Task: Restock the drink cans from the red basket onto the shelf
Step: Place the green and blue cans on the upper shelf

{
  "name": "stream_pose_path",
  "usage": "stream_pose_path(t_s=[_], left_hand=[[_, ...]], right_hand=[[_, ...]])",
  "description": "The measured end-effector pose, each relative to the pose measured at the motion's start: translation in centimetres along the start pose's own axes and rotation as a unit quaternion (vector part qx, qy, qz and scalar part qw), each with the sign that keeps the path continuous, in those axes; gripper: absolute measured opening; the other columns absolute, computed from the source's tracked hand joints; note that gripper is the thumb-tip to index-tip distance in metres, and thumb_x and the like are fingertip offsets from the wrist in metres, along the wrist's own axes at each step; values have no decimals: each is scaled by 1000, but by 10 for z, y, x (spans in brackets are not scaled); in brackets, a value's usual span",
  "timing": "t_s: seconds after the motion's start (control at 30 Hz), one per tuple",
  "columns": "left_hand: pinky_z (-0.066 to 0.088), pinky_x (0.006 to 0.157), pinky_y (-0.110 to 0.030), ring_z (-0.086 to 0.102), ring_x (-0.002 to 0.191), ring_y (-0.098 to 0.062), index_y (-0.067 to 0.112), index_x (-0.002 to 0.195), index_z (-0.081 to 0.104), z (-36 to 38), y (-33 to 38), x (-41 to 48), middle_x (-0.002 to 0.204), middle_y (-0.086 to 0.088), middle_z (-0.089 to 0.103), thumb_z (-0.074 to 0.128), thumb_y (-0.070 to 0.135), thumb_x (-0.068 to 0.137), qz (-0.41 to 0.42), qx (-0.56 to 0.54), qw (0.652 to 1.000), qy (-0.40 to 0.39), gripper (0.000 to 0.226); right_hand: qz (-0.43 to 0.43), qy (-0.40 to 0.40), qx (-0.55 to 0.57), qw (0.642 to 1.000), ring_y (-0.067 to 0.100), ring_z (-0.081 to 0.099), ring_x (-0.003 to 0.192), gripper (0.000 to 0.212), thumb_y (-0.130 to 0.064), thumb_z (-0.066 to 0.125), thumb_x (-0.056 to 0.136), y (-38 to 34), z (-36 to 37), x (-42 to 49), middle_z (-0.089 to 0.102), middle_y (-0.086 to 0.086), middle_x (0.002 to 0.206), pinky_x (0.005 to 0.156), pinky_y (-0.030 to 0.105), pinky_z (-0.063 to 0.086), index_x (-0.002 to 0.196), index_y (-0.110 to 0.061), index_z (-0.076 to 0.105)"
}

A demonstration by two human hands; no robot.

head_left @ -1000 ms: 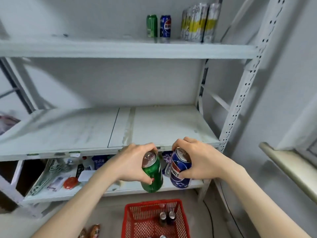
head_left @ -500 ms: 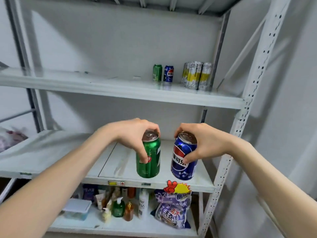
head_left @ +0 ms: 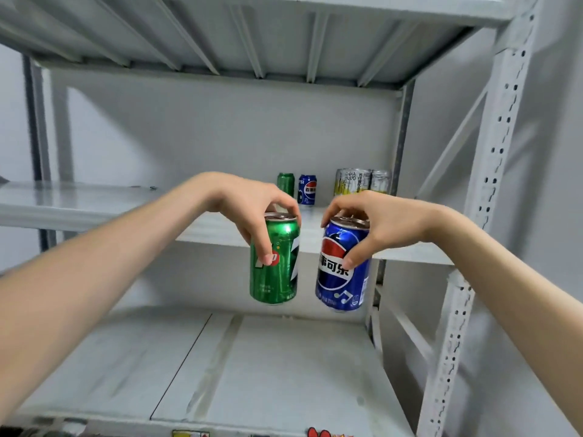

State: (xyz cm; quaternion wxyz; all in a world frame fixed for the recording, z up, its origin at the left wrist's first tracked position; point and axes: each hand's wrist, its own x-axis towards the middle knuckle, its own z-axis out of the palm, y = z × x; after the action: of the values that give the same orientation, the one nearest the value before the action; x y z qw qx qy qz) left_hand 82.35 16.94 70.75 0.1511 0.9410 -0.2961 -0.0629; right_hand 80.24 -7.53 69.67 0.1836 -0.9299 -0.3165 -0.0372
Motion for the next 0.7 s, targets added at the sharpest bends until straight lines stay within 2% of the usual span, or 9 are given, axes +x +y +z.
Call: stream_pose_path(t_s=[0.13, 0.3, 0.43, 0.7], left_hand=[[57, 71, -31, 73, 84, -15, 26, 111, 61, -39, -6, 31, 96, 0, 75, 89, 7, 63, -2, 19, 1000, 13, 59], [59, 80, -39, 73, 91, -21, 22, 112, 60, -84, -22, 79, 103, -6, 75, 86, 4, 65, -11, 23, 999, 20, 56], [59, 84, -46, 73, 93, -26, 20, 111, 61, -108, -44, 125, 104, -11, 74, 84, -2, 67, -34, 2, 999, 40, 54], [61, 78, -37, 71, 98, -26, 24, 111, 60, -139, -88, 211, 111, -11, 70, 86, 3, 67, -97, -20, 993, 65, 55]], right_hand=[[9, 21, -5, 1000, 15, 71, 94, 56, -21, 89, 65, 14, -30, 33, 69, -6, 107, 74, 34, 61, 113, -24, 60], [20, 43, -28, 999, 15, 72, 90, 55, -21, 88, 65, 36, -63, 81, 71, -3, 104, 76, 34, 61, 113, -22, 60], [26, 48, -27, 998, 14, 73, 85, 53, -17, 86, 68, 64, -83, 120, 72, -2, 101, 67, 25, 59, 114, -19, 61], [30, 29, -32, 999, 19, 71, 91, 55, -16, 85, 70, 132, -108, 208, 69, 4, 109, 72, 31, 61, 117, -19, 58]])
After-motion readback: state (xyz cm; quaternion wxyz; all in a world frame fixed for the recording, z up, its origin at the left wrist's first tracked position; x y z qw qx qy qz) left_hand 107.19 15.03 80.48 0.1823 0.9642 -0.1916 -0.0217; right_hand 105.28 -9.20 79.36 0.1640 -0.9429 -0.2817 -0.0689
